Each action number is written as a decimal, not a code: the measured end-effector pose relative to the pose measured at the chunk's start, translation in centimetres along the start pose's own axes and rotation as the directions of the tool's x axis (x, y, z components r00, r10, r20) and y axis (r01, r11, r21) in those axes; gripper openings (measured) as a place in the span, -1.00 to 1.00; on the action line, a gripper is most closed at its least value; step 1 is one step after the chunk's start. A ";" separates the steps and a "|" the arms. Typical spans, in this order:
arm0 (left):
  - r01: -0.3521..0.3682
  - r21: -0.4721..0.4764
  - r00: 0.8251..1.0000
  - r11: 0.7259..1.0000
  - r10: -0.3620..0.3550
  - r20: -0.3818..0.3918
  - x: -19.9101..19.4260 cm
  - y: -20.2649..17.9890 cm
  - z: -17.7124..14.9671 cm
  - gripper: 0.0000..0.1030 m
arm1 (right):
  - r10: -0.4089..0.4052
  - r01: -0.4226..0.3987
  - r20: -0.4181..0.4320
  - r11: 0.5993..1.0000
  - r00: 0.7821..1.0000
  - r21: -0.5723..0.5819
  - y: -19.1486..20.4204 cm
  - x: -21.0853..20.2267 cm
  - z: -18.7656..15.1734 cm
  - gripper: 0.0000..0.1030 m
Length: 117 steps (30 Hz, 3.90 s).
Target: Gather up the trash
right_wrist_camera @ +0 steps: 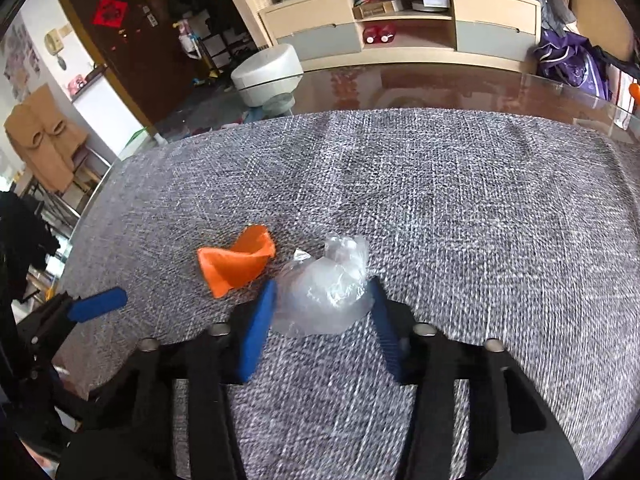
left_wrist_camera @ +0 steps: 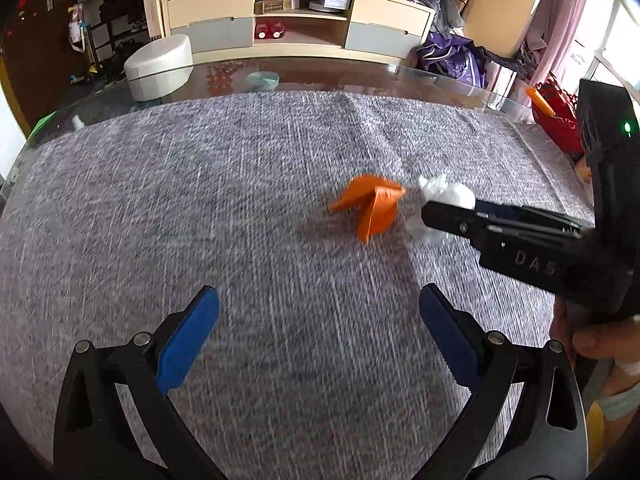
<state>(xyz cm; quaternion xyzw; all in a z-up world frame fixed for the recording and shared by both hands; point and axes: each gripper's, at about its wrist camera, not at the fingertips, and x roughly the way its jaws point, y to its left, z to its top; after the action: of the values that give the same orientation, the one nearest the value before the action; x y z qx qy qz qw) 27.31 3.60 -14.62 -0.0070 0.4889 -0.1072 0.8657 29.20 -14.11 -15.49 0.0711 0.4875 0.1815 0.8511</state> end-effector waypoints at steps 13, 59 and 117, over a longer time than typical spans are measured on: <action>0.031 0.082 1.000 0.996 -0.030 -0.006 4.4 -2.9 4.1 0.17 | -0.065 0.063 0.052 0.998 0.997 0.024 -4.1 -1.6 0.6 -0.40; 0.144 -0.007 0.990 0.990 -0.144 0.010 -10.9 -8.7 -21.1 -0.36 | -0.040 0.040 0.002 0.999 0.999 -0.010 1.1 -14.6 -22.2 -0.40; -0.073 0.026 0.901 0.997 0.055 0.430 -23.8 -9.1 -19.5 0.84 | -0.355 0.353 0.488 0.930 0.797 0.101 1.2 -29.9 -20.9 0.94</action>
<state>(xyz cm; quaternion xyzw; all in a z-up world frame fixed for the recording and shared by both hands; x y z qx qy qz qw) -2.72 1.08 -3.62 0.0036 0.2844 -0.0845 0.9550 -2.69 -25.48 -1.80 0.0253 0.2564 -0.0065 0.9662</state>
